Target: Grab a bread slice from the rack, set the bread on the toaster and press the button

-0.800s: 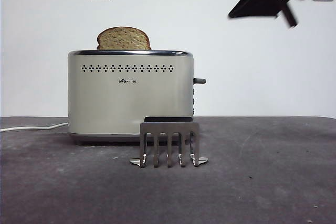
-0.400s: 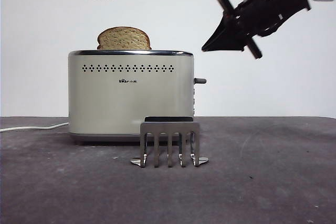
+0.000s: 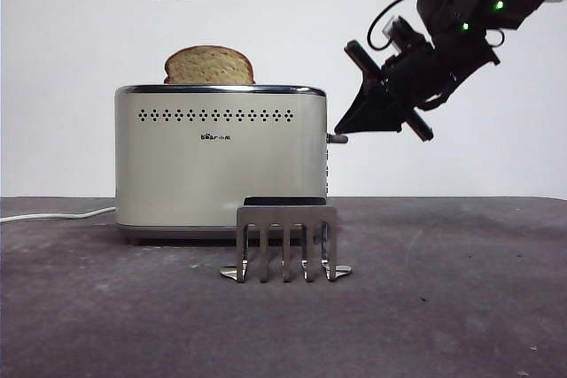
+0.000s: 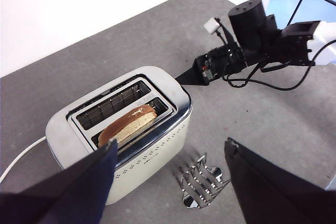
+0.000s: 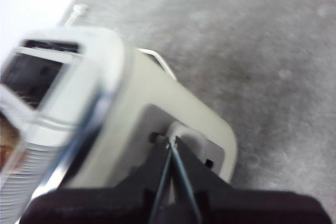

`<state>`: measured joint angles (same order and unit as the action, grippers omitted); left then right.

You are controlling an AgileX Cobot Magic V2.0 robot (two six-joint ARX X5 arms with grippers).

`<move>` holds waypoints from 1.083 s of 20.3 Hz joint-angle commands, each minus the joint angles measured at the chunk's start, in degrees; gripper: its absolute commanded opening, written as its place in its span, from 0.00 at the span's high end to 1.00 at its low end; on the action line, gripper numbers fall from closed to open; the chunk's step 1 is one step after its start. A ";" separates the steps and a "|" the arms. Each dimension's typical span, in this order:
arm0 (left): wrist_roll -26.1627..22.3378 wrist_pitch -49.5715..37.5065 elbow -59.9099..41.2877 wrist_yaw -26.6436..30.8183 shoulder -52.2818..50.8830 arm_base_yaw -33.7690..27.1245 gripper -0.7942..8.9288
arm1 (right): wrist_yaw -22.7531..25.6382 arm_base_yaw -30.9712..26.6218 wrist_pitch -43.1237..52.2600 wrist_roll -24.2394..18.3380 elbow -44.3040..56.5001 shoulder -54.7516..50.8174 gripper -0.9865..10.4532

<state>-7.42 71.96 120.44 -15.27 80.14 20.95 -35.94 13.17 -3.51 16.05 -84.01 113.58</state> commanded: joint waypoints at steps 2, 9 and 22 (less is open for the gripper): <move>0.39 -0.24 0.04 -0.17 0.00 -0.02 0.56 | 0.31 0.20 -0.20 -0.52 -0.09 2.93 0.92; 0.39 -0.09 0.04 -0.20 0.00 -0.02 0.56 | 4.07 0.46 -6.73 -4.90 -0.09 6.95 0.92; 0.35 0.66 0.04 -0.13 0.00 -0.02 0.56 | 4.44 0.46 -7.78 -5.22 -0.09 7.52 0.92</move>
<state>-7.40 72.49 120.44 -15.27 80.14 20.95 -32.88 13.45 -8.64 11.33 -85.52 118.67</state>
